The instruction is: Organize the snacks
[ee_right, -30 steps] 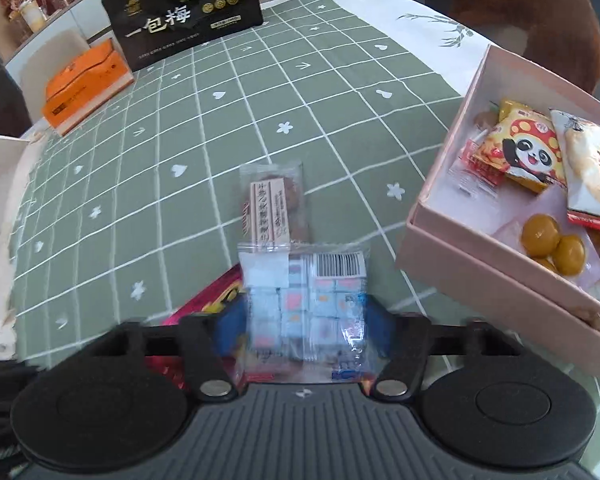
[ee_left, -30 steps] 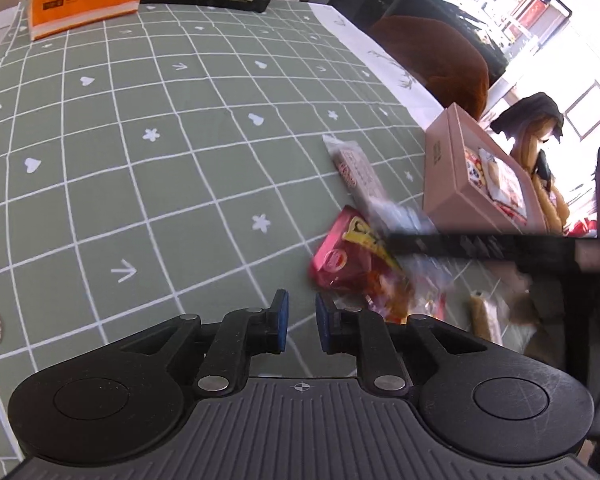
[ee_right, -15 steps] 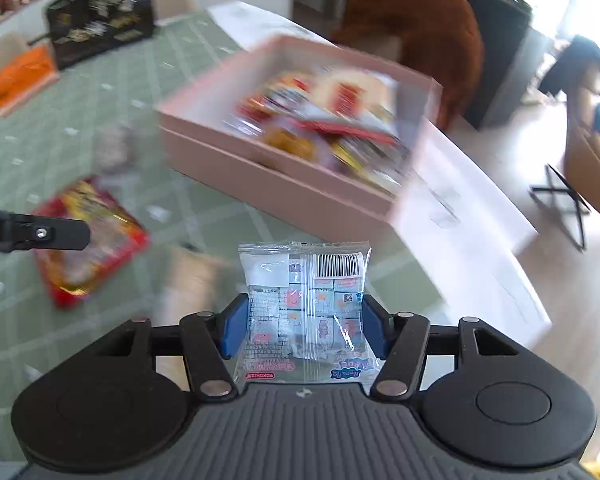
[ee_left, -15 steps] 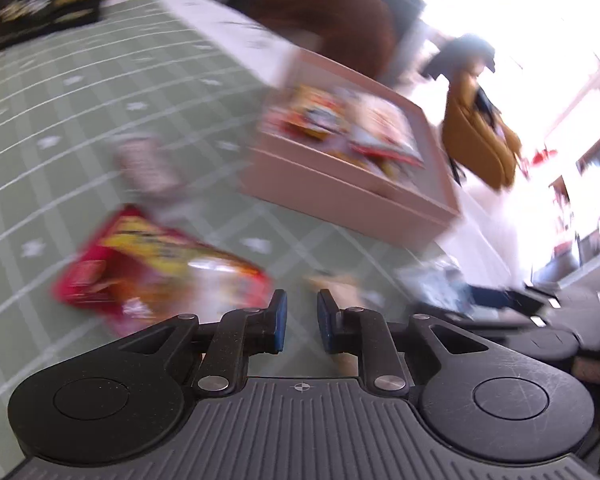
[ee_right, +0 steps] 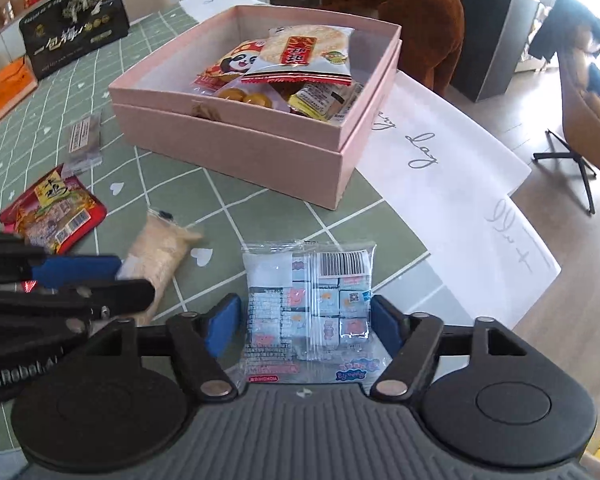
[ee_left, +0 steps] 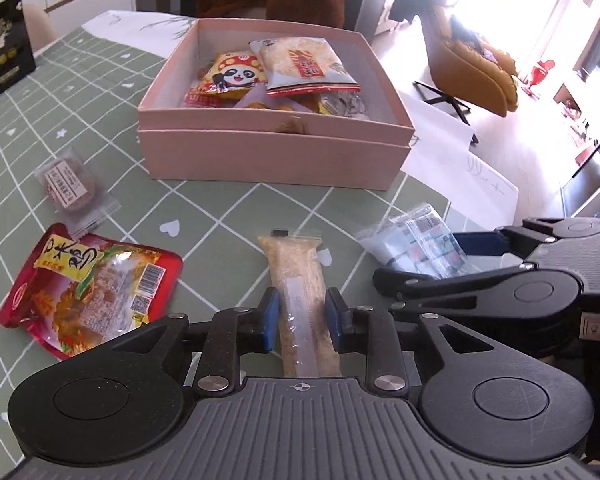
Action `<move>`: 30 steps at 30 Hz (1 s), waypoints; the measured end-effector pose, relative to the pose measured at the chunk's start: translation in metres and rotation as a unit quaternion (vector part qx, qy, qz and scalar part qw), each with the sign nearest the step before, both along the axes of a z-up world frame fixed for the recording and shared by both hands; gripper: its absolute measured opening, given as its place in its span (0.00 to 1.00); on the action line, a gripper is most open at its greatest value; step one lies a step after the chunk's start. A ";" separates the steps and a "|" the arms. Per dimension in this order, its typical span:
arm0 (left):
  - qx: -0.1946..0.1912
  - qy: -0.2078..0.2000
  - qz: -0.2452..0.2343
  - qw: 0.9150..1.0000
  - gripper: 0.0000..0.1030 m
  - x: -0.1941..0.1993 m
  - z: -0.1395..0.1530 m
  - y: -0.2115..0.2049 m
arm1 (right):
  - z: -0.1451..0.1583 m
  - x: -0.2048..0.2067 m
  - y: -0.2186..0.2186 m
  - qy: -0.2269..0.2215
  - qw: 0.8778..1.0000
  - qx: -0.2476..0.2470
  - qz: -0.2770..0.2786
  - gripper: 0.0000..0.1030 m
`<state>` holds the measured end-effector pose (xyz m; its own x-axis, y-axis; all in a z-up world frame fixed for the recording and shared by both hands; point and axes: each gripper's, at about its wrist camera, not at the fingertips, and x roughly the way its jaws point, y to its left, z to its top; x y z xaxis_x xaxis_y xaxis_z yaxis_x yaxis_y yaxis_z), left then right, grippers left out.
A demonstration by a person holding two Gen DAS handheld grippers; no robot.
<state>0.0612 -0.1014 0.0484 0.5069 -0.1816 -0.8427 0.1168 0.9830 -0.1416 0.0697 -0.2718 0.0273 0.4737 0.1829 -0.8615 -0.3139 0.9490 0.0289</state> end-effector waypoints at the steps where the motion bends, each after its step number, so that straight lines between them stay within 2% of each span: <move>1: 0.000 0.002 0.001 1.000 0.34 0.000 -0.001 0.002 | -0.001 -0.001 -0.001 -0.003 1.000 0.001 -0.004 0.74; 3: -0.005 0.006 0.005 1.000 0.37 -0.002 -0.002 0.006 | -0.001 -0.002 -0.003 -0.005 1.000 0.002 -0.007 0.74; 8: 0.000 0.000 0.010 1.000 0.33 -0.017 0.001 0.020 | 0.000 -0.009 0.003 -0.003 1.000 -0.002 -0.002 0.73; 9: 0.000 -0.001 0.012 1.000 0.33 -0.020 0.000 0.024 | 0.000 -0.012 0.005 -0.004 1.000 -0.003 -0.001 0.71; 10: 0.000 -0.002 0.016 1.000 0.33 -0.024 0.001 0.029 | 0.002 -0.014 0.008 -0.007 1.000 -0.005 -0.001 0.64; 13: 0.002 -0.007 0.035 0.999 0.33 -0.035 0.001 0.048 | 0.005 -0.023 0.018 -0.010 1.000 -0.002 0.007 0.61; 17: 0.000 -0.007 0.052 0.999 0.36 -0.044 0.000 0.070 | 0.006 -0.036 0.034 -0.009 1.000 -0.003 0.025 0.61; 21: -0.002 -0.006 0.035 0.999 0.37 -0.043 -0.003 0.071 | 0.005 -0.045 0.048 -0.014 0.999 -0.010 0.039 0.62; 22: 0.002 0.003 0.025 1.000 0.37 -0.041 -0.007 0.067 | 0.005 -0.046 0.050 -0.014 0.999 -0.010 0.043 0.62; 25: 0.049 -0.017 -0.002 0.999 0.33 -0.044 -0.010 0.055 | 0.004 -0.047 0.056 -0.011 0.999 -0.010 0.046 0.67; 30: 0.038 -0.009 0.035 0.999 0.33 -0.049 -0.007 0.080 | 0.002 -0.046 0.054 -0.010 0.999 -0.001 0.036 0.70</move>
<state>0.0119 -0.0219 0.0415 0.5314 -0.0808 -0.8433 0.0494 0.9967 -0.0643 0.0233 -0.2179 0.0296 0.4761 0.2163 -0.8524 -0.3819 0.9239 0.0211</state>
